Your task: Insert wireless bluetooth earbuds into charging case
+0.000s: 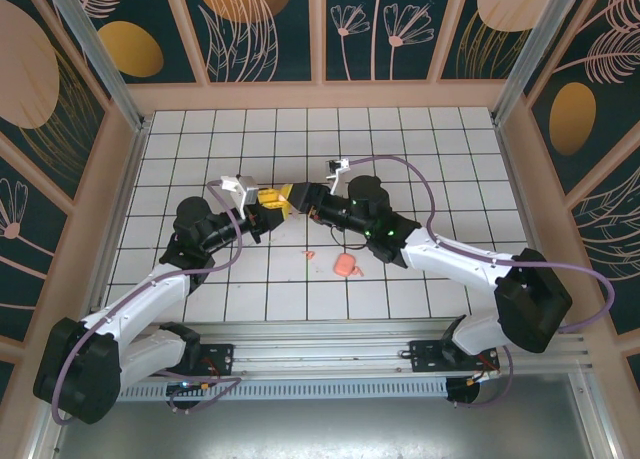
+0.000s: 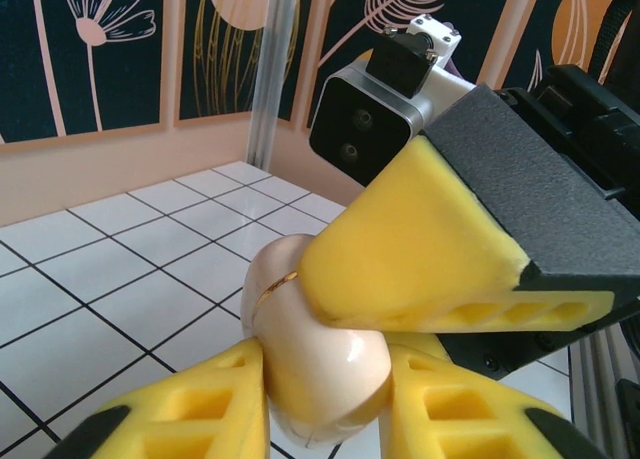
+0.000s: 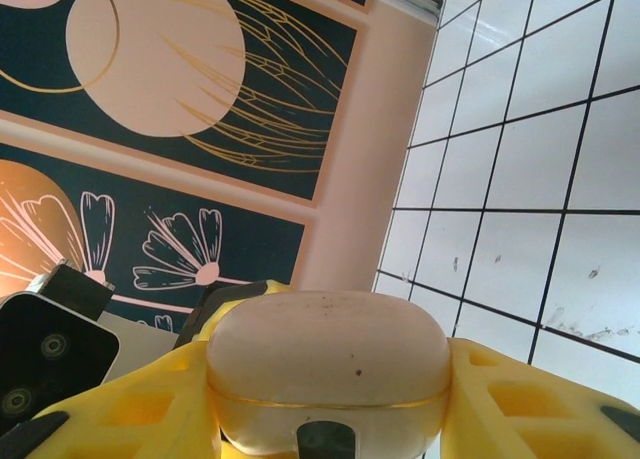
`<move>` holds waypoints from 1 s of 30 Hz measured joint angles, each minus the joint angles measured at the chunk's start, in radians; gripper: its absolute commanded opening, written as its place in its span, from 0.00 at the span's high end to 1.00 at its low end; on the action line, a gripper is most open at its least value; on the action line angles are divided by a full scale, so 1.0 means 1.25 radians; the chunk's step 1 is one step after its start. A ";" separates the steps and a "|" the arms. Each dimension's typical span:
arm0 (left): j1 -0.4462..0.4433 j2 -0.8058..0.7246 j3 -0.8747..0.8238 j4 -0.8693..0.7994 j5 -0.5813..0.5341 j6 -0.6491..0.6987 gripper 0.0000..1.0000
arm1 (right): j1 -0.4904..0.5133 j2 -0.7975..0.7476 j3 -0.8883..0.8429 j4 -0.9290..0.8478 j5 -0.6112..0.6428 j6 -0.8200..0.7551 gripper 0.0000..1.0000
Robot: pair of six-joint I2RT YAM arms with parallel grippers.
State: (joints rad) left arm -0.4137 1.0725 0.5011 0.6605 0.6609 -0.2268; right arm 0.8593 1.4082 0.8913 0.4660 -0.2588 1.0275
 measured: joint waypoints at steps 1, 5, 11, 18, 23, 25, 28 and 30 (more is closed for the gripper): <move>0.000 0.000 0.000 0.000 0.000 0.000 0.77 | 0.000 0.000 0.000 -0.002 0.002 -0.001 0.40; 0.000 0.002 0.002 -0.002 0.013 -0.005 0.80 | 0.007 -0.009 0.001 -0.028 0.023 -0.037 0.27; 0.000 0.028 0.031 -0.003 0.063 -0.015 0.82 | -0.005 -0.127 -0.013 -0.102 0.055 -0.162 0.29; 0.000 0.056 0.073 -0.007 0.148 -0.015 0.82 | -0.092 -0.277 -0.026 -0.134 -0.003 -0.376 0.35; 0.000 0.064 0.100 -0.012 0.213 -0.008 0.82 | -0.182 -0.319 -0.021 -0.194 -0.128 -0.565 0.36; 0.000 0.065 0.118 -0.025 0.245 0.008 0.82 | -0.215 -0.315 0.005 -0.254 -0.191 -0.658 0.38; 0.000 0.067 0.147 -0.048 0.284 0.038 0.82 | -0.240 -0.294 0.064 -0.345 -0.289 -0.812 0.41; 0.000 0.067 0.164 -0.066 0.305 0.066 0.82 | -0.241 -0.283 0.092 -0.387 -0.341 -0.902 0.43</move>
State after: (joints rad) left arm -0.4137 1.1564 0.7067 0.5781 1.0420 -0.1440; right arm 0.5579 1.0546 1.0061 -0.0177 -0.6857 -0.0998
